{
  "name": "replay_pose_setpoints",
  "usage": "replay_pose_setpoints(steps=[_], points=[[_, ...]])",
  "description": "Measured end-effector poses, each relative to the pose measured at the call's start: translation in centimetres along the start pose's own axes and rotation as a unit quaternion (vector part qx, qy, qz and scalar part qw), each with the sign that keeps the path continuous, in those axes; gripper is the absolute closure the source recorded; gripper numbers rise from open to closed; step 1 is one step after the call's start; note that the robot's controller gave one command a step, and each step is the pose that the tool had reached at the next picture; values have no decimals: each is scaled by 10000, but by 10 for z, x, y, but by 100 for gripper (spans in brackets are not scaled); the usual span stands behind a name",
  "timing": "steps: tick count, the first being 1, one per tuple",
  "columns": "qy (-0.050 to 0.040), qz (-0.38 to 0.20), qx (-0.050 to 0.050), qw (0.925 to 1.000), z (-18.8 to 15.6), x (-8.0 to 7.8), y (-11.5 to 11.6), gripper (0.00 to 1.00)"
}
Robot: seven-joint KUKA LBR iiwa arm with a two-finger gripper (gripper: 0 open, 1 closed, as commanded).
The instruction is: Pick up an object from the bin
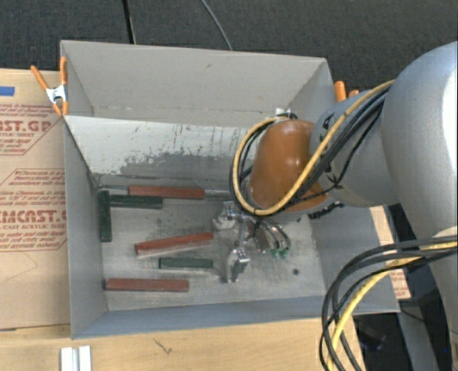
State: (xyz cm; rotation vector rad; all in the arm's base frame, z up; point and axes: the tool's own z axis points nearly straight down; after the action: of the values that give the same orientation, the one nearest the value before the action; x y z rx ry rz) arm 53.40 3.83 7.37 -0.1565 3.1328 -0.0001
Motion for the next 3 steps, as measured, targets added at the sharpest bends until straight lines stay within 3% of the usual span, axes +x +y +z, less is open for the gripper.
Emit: replay_pose_setpoints(steps=[1, 3], points=[[-63, 613, -8, 9981, -4, -62, 57, 100], [-28, 601, -2, 9982, -8, -60, 57, 100]])
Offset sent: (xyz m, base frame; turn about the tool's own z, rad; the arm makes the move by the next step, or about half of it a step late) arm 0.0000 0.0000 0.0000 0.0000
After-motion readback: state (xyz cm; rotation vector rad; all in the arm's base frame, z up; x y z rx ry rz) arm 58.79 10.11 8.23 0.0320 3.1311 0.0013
